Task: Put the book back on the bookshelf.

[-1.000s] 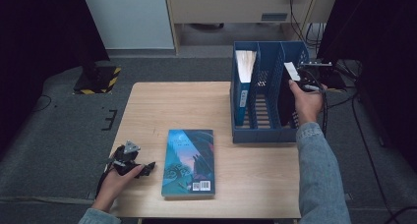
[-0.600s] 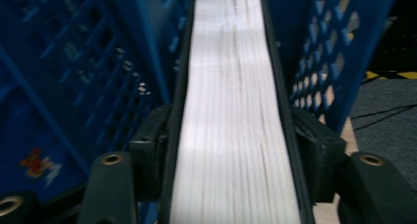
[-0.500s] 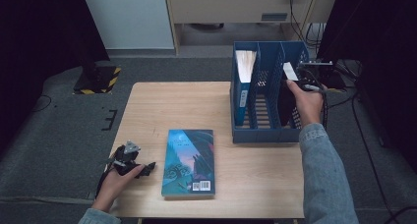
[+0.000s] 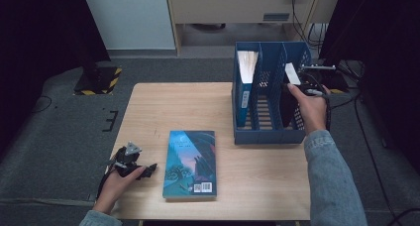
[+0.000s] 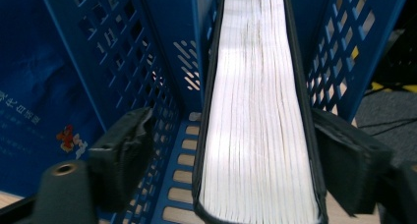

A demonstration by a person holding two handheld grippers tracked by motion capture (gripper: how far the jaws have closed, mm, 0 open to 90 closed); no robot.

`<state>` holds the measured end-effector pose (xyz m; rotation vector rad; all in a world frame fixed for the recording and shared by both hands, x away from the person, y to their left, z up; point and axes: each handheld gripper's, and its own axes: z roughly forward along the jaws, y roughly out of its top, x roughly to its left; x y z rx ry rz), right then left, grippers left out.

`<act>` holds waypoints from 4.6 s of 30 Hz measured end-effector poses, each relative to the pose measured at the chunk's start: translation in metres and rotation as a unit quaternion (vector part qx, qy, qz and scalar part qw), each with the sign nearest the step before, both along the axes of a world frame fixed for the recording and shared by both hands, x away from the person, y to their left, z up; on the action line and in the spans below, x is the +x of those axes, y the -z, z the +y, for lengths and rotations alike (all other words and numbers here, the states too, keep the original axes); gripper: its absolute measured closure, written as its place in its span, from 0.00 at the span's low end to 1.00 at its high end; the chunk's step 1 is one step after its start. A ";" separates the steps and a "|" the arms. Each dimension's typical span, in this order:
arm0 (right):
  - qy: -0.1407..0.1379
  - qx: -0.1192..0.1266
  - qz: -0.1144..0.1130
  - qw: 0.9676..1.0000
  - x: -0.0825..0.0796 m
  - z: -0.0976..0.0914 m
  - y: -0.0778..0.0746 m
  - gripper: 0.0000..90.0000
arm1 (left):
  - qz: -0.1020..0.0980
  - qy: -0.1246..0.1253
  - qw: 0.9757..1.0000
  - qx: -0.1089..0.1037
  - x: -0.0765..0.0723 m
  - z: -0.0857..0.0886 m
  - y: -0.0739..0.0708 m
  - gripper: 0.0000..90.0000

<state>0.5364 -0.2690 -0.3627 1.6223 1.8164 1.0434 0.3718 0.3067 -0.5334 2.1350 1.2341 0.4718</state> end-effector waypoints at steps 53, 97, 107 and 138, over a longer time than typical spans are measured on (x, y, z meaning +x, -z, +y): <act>-0.140 -0.007 -0.047 0.989 -0.161 0.095 0.074 0.08 | -0.014 -0.006 1.000 -0.007 0.000 0.000 0.002 0.00; -0.318 -0.006 0.046 0.947 -0.194 0.207 0.149 0.13 | -0.031 0.083 0.994 -0.069 -0.027 -0.079 -0.030 0.10; -0.324 0.009 0.060 0.944 -0.194 0.212 0.154 0.11 | -0.023 0.094 0.994 -0.059 -0.027 -0.085 -0.025 0.10; -0.344 0.065 0.121 0.929 -0.171 0.217 0.164 0.05 | -0.008 0.112 0.990 -0.080 -0.016 -0.083 -0.020 0.08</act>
